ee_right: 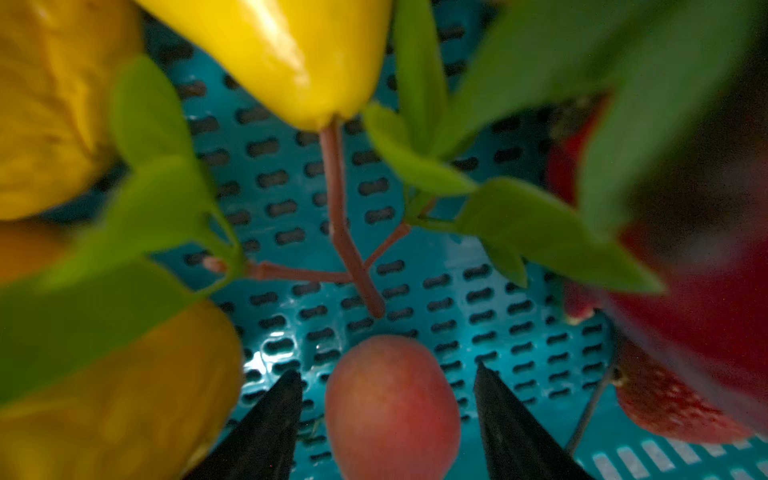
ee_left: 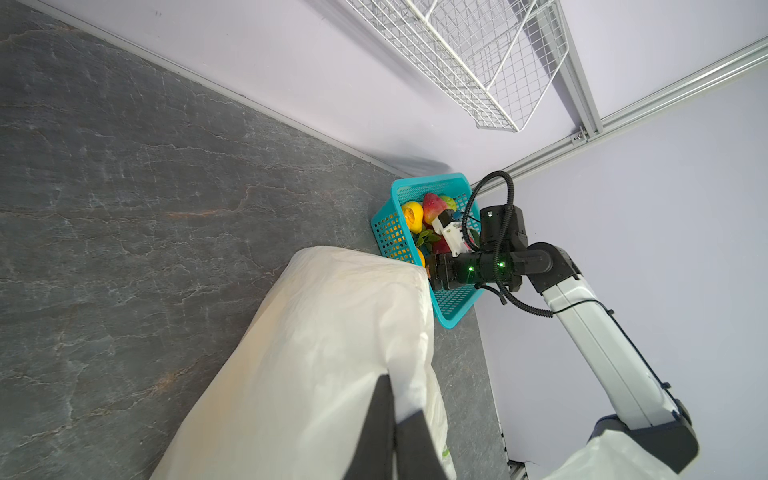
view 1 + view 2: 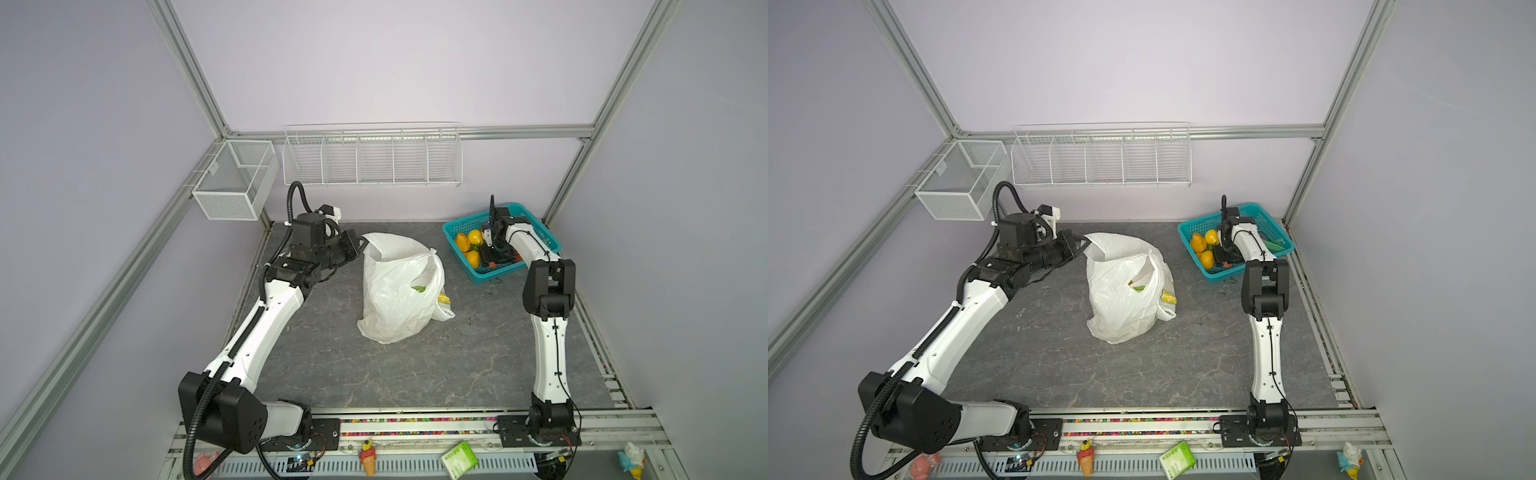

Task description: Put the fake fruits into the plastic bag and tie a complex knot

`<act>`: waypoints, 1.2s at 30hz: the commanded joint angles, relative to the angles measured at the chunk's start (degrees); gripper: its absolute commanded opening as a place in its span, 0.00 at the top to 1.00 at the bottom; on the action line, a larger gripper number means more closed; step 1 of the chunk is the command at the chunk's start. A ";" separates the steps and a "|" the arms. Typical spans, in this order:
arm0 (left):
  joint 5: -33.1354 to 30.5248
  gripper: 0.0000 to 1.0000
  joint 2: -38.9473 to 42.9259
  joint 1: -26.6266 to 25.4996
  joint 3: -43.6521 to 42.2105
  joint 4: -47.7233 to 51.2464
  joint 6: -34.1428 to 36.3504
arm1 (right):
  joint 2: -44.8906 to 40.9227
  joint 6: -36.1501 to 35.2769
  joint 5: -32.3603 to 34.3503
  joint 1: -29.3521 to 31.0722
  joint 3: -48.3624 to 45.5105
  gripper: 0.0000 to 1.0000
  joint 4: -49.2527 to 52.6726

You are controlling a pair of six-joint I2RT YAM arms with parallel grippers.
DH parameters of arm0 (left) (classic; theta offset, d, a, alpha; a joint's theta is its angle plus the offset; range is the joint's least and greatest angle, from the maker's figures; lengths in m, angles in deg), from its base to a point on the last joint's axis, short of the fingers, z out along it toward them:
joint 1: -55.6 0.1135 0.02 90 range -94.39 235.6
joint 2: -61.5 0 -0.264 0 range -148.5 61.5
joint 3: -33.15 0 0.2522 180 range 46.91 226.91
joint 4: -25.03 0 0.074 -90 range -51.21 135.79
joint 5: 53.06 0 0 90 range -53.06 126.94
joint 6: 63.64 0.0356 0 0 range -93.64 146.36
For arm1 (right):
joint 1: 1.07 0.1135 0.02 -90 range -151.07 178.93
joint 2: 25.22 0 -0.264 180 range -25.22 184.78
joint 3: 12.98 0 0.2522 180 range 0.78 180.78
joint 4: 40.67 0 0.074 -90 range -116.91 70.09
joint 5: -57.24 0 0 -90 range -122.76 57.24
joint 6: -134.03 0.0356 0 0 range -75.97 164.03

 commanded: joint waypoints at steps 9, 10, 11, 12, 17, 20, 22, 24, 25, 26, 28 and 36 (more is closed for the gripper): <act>0.48 1.00 -0.29 0.41 -0.29 -0.60 0.46 | 2.12 -0.10 -2.90 -0.96 1.35 0.45 -0.28; 0.53 1.00 -0.27 0.40 -0.29 -0.69 0.51 | 2.01 -0.10 -3.08 -0.95 1.37 0.46 -0.65; 0.53 1.00 -0.27 0.41 -0.24 -0.69 0.51 | 1.86 -0.17 -3.25 -1.01 1.37 0.48 -0.73; 0.41 1.00 -0.27 0.40 -0.31 -0.63 0.51 | 1.65 -0.25 -3.41 -1.05 1.31 0.49 -1.03; 0.49 1.00 -0.30 0.43 -0.26 -0.68 0.49 | -0.79 -0.57 -4.55 -1.10 0.66 0.54 -1.54; 0.54 1.00 -0.27 0.40 -0.24 -0.62 0.52 | -4.19 -0.39 -6.24 -1.15 -2.63 0.56 -4.06; 0.52 1.00 -0.15 0.41 -0.24 -0.63 0.51 | -7.37 -0.15 -7.73 -1.08 -5.76 0.57 -5.70; 0.64 1.00 -0.16 0.40 -0.29 -0.68 0.53 | -10.61 0.29 -8.70 -1.15 -8.85 0.58 -7.06; 0.65 1.00 -0.18 0.40 -0.24 -0.69 0.54 | -12.40 0.44 -9.24 -1.14 -10.59 0.58 -7.90; 0.65 1.00 -0.17 0.41 -0.24 -0.65 0.49 | -14.18 0.79 -9.61 -1.13 -12.09 0.59 -8.60; 0.73 1.00 -0.12 0.44 -0.24 -0.63 0.38 | -18.63 1.35 -10.98 -1.15 -15.94 0.59 -10.62; 0.76 1.00 0.01 0.45 -0.40 -0.93 0.08 | -38.98 6.18 -23.77 0.44 -34.17 0.59 -22.04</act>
